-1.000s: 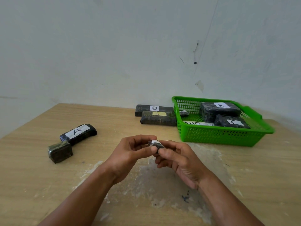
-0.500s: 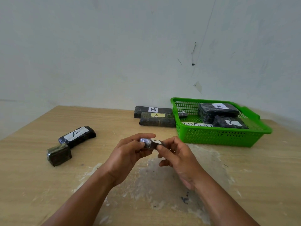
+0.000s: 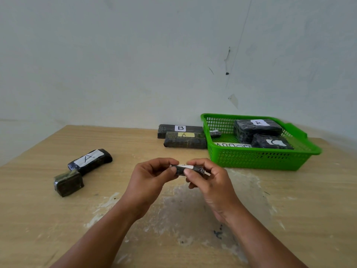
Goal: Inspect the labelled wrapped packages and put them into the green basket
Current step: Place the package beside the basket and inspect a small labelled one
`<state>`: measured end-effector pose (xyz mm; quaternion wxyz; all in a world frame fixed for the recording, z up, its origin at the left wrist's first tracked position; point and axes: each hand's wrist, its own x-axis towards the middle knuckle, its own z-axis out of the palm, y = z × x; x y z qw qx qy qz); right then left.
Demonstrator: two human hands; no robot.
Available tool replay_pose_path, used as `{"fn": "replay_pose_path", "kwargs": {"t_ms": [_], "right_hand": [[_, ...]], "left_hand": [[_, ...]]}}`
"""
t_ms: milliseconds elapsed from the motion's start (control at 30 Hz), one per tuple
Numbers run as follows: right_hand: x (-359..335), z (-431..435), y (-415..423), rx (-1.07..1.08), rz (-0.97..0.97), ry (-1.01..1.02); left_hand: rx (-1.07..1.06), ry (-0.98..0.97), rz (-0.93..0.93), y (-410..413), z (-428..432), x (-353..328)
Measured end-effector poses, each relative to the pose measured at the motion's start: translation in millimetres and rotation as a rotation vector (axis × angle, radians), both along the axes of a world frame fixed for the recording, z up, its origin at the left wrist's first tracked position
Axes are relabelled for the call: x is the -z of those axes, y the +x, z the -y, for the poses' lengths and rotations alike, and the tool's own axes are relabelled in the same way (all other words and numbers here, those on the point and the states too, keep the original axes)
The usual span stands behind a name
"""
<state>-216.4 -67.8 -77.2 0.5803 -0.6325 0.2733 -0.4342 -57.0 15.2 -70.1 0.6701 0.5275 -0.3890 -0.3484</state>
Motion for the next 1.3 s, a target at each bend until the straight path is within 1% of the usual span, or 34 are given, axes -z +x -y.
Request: {"fn": "replay_pose_path", "kwargs": {"t_ms": [133, 400, 567, 667, 767, 867, 933, 1033, 1133, 1200, 1300], "right_hand": [[0.3, 6.0, -2.0, -0.124, 0.125, 0.137], [0.7, 9.5, -5.5, -0.22, 0.166, 0.178], [-1.8, 7.8, -4.2, -0.16, 0.104, 0.163], [-0.9, 8.5, -4.4, -0.076, -0.011, 0.04], [0.7, 11.9, -5.9, -0.062, -0.011, -0.013], [-1.8, 13.3, -7.7, -0.028, -0.033, -0.051], [-2.6, 12.3, -7.3, -0.026, -0.027, -0.026], [0.6, 7.7, -4.6, -0.081, -0.019, 0.052], [4.0, 1.8, 0.7, -0.116, -0.011, 0.093], [4.8, -1.2, 3.4, -0.095, 0.002, 0.089], [4.5, -3.2, 5.3, -0.06, 0.035, 0.079]], "left_hand": [[-0.013, -0.002, -0.032, 2.7, -0.6, -2.5], [-0.002, 0.003, -0.052, 3.6, -2.3, -5.4], [-0.035, 0.05, -0.042, 1.7, -1.4, -7.1], [-0.077, 0.099, -0.021, 1.4, -0.7, -8.1], [-0.113, 0.123, 0.001, 2.1, 0.0, -7.6], [-0.111, 0.093, -0.005, 2.1, -0.4, -7.3], [-0.087, 0.073, 0.028, 1.5, -2.0, -6.9], [-0.057, 0.068, 0.095, 0.8, -3.5, -6.5], [-0.044, 0.046, 0.042, 0.7, -2.7, -5.7], [-0.043, 0.049, 0.003, -0.9, -2.4, -5.2], [0.029, 0.055, -0.01, -4.8, -4.0, -5.6]]}}
